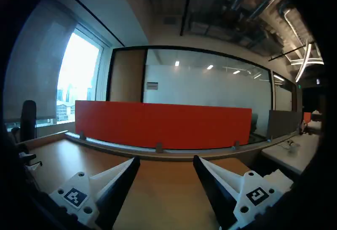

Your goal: Fold towel

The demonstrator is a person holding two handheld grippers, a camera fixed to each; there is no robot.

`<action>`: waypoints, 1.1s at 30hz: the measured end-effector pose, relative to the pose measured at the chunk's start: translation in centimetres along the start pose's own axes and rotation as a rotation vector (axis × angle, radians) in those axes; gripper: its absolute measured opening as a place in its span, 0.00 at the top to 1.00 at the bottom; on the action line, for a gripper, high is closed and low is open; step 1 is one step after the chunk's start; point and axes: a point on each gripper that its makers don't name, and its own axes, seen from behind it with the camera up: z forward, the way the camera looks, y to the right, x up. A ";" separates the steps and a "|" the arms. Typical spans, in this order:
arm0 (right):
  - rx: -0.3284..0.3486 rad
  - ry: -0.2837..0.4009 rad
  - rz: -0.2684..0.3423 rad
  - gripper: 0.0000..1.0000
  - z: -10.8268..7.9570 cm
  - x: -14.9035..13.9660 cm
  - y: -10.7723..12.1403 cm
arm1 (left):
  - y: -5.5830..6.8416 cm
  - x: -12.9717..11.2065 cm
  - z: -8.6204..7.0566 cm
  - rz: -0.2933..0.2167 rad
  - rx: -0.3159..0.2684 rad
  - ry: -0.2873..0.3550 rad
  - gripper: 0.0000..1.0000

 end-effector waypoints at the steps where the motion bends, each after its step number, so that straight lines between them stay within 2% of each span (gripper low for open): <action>1: 0.001 0.002 -0.001 0.02 0.0 -0.1 0.1 | 0.0 0.0 0.0 0.000 0.000 0.000 0.08; 12: -0.007 -0.001 0.019 0.02 0.2 -3.3 1.9 | 0.0 0.0 0.0 0.001 0.000 0.000 0.08; 24: -0.046 0.008 0.058 0.02 -0.7 -7.3 3.9 | 0.1 -0.1 0.0 0.001 0.000 0.000 0.08; 33: -0.052 0.007 0.062 0.02 -1.2 -10.0 4.3 | 0.0 -0.2 0.0 0.000 0.000 0.001 0.08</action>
